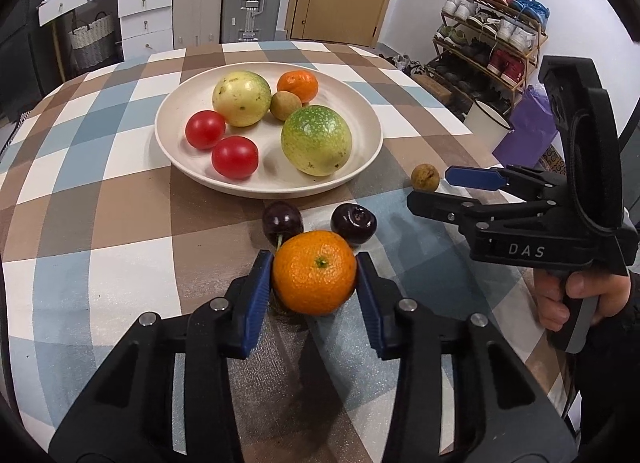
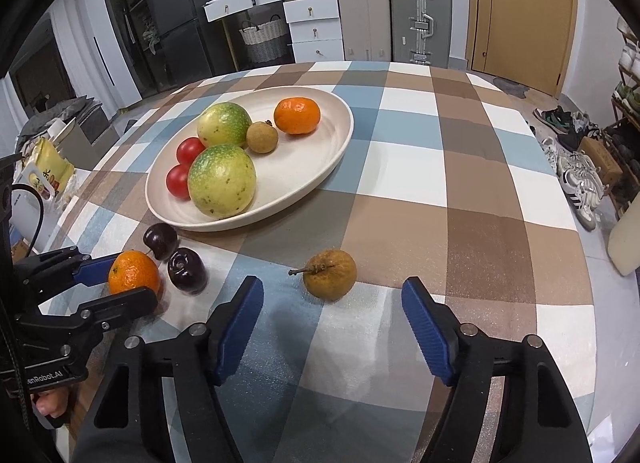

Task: Organize fruits
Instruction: 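Grasp a second mandarin with the left gripper while the right grasps the brown pear, then lower the mandarin into the plate and open the left gripper while the right carries the pear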

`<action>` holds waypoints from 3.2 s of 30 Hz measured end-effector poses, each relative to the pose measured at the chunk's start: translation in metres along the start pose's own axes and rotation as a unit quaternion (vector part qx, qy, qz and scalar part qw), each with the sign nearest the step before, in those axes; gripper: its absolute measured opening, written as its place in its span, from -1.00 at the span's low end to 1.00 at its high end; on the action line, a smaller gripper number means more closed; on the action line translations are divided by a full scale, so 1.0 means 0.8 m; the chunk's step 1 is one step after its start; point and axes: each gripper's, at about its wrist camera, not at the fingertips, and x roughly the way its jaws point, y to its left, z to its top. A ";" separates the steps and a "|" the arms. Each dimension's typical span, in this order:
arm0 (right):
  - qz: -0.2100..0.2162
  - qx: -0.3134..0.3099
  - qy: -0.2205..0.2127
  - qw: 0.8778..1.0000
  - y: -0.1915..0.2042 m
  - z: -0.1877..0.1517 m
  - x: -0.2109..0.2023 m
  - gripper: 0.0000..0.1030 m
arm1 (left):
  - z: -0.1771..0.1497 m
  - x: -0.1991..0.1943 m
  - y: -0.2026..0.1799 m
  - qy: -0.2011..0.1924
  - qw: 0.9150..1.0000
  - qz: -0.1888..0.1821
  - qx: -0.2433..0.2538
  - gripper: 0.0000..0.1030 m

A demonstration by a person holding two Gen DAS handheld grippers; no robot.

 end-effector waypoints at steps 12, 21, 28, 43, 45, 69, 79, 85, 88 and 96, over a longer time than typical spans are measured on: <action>-0.008 -0.007 0.002 1.000 0.007 0.002 0.004 0.14 | -0.003 -0.012 0.011 -0.010 1.000 0.001 -0.010 -0.26; -0.010 -0.003 -0.004 1.000 0.006 0.004 0.007 -0.09 | -0.003 -0.026 0.023 -0.020 0.999 0.010 -0.023 -0.26; 0.004 0.001 -0.010 1.000 0.007 -0.003 0.002 -0.35 | -0.003 -0.038 0.029 -0.032 0.999 0.017 -0.031 -0.26; 0.005 -0.005 -0.038 0.999 0.023 -0.001 -0.037 -0.36 | 0.016 -0.058 0.039 -0.058 0.998 0.018 -0.031 -0.26; 0.007 -0.007 -0.044 0.999 0.026 0.002 -0.043 -0.36 | 0.019 -0.061 0.042 -0.063 0.997 0.018 -0.033 -0.26; 0.030 0.000 -0.086 0.996 0.038 0.058 -0.056 -0.36 | 0.075 -0.064 0.047 -0.096 0.995 0.023 -0.018 -0.26; 0.040 0.022 -0.086 0.995 0.028 0.068 -0.038 -0.36 | 0.094 -0.051 0.040 -0.093 0.995 0.025 0.000 -0.26; 0.043 0.020 -0.083 0.995 0.026 0.066 -0.035 -0.36 | 0.094 -0.052 0.040 -0.093 0.995 0.024 -0.005 -0.26; 0.044 0.020 -0.082 0.995 0.026 0.062 -0.035 -0.36 | 0.086 -0.054 0.040 -0.091 0.995 0.025 -0.013 -0.26; 0.050 0.024 -0.076 0.996 0.030 0.046 -0.032 -0.36 | 0.046 -0.056 0.041 -0.073 0.997 0.023 -0.022 -0.26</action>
